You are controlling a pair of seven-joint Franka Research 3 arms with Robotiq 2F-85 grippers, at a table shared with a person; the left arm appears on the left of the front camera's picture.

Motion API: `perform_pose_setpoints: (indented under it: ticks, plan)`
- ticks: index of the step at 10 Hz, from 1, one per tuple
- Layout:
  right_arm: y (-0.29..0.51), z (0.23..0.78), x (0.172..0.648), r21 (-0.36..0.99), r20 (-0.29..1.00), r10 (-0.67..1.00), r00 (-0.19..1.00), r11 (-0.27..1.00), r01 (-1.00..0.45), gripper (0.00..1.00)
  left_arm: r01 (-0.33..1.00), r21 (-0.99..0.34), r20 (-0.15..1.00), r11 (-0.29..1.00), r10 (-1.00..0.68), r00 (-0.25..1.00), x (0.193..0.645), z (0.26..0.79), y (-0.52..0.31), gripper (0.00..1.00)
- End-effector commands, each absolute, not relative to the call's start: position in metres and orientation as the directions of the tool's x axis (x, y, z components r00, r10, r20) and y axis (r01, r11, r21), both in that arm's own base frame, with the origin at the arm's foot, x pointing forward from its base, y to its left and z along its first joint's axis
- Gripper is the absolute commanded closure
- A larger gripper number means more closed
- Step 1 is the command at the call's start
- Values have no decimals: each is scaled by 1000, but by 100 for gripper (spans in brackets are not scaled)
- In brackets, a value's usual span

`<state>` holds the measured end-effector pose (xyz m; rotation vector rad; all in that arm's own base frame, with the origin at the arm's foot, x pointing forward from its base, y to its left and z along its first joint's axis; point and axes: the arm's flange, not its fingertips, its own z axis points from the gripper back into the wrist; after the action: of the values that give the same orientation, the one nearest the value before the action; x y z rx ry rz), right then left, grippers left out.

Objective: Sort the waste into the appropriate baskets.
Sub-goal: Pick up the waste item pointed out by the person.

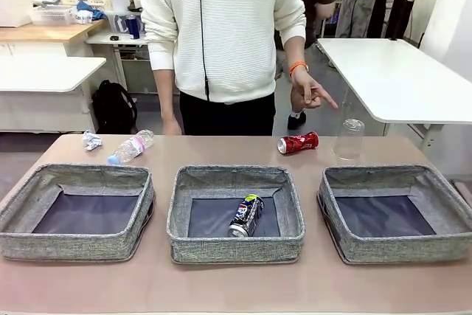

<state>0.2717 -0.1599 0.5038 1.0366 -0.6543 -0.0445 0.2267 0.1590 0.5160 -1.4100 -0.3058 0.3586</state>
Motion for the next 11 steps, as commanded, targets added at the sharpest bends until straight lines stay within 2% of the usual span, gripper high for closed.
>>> perform_pose_setpoints:
  ticks: [1, 2, 3, 4, 5, 6, 7, 8, 9, 10, 11]
  plan:
    - [-148, 502, 290, 647, 621, -38, 783, 588, -485, 0, -34, -993, 18, 117, 418, 908, 226, 517, 161, 0]
    - [-137, 499, 316, 465, 776, 194, 600, 466, -752, 0, -34, -993, 18, 117, 418, 908, 226, 517, 161, 0]
    - [-131, 498, 344, 289, 897, 256, 361, 280, -915, 0, -34, -993, 18, 117, 418, 908, 226, 517, 161, 0]
    - [-119, 501, 363, 162, 916, 339, 216, 180, -970, 0, -34, -993, 18, 117, 418, 908, 226, 517, 161, 0]
    - [-95, 504, 387, 109, 895, 419, 156, 133, -985, 0, -34, -993, 18, 117, 418, 908, 226, 517, 161, 0]
    - [-82, 503, 398, 99, 885, 437, 161, 161, -982, 0, -34, -993, 18, 117, 418, 908, 226, 517, 161, 0]
    - [-72, 499, 419, 7, 806, 469, 362, 604, -797, 0, -34, -993, 18, 117, 418, 908, 226, 517, 161, 0]
    - [-73, 504, 380, 307, 809, 399, 432, 340, -889, 0, -34, -993, 18, 117, 418, 908, 226, 517, 161, 0]
    - [-73, 504, 380, 307, 809, 399, 432, 340, -889, 0, -34, -993, 18, 117, 418, 908, 226, 517, 161, 0]
    - [-65, 505, 409, 175, 804, 476, 357, 384, -907, 0, -34, -993, 18, 117, 418, 908, 226, 517, 161, 0]
    - [-75, 499, 417, 39, 767, 533, 357, 517, -855, 0, -34, -993, 18, 117, 418, 908, 226, 517, 161, 0]
